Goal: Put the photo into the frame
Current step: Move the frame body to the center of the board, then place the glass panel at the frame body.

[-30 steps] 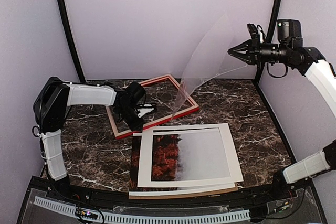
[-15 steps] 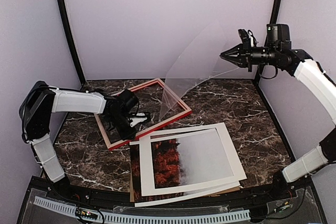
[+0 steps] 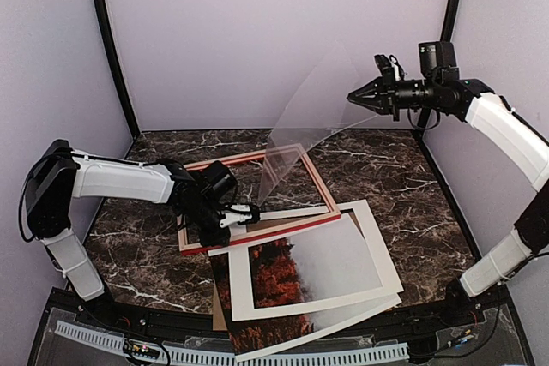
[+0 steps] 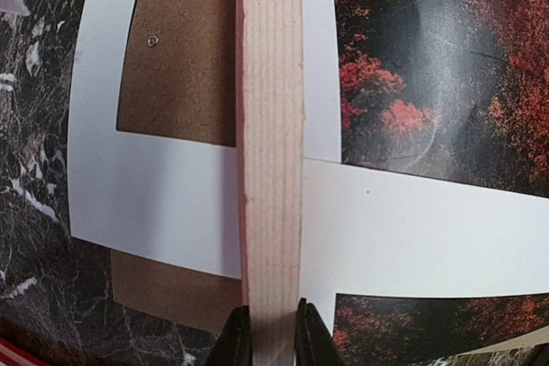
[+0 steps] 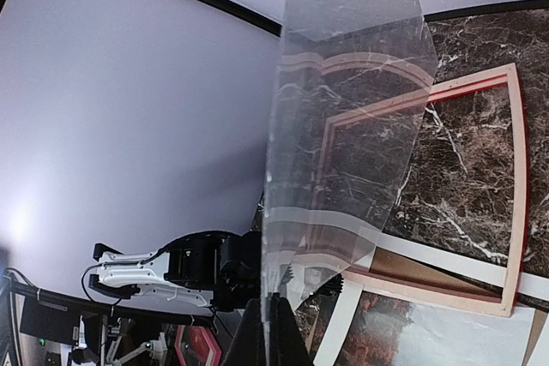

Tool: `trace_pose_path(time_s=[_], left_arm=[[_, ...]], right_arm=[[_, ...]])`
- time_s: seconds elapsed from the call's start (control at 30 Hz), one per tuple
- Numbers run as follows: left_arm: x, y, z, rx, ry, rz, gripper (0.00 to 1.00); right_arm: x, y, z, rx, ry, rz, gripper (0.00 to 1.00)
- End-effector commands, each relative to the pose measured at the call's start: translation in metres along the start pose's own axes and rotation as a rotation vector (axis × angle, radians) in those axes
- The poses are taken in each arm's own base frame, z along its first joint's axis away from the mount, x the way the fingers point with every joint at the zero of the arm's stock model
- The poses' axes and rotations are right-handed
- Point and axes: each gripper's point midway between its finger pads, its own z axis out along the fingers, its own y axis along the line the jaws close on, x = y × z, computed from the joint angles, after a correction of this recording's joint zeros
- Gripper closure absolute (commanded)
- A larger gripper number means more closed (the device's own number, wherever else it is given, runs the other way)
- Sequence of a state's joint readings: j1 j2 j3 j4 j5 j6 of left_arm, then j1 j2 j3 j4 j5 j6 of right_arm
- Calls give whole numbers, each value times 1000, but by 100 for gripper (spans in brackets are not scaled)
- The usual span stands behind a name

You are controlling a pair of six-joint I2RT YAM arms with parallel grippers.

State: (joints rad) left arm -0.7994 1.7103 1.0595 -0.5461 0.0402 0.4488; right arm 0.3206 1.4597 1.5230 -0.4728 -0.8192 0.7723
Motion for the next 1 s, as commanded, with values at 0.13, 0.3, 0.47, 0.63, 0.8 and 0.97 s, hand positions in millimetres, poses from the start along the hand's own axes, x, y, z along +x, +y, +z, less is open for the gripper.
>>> trace_pose_path(time_s=[0.13,0.3,0.47,0.63,0.8,0.97], left_arm=[[-10,25,-14,-126,-38,-13,66],[-17,41,-39,-195,-118,-85,43],[-16,46,-75,-247,-218,-176,14],[4,55,-95,-281,-278,-390,8],[35,95,-128,-353,-388,-728,8],[78,138,-151,-415,-447,-1078,5]], right_arm=[[6,27,14,-53,26,-88,100],[5,33,20,-30,33,-111,100],[1,46,26,-13,26,-144,100],[1,52,40,9,36,-164,100],[10,70,69,-9,77,-194,100],[31,101,114,-73,149,-232,100]])
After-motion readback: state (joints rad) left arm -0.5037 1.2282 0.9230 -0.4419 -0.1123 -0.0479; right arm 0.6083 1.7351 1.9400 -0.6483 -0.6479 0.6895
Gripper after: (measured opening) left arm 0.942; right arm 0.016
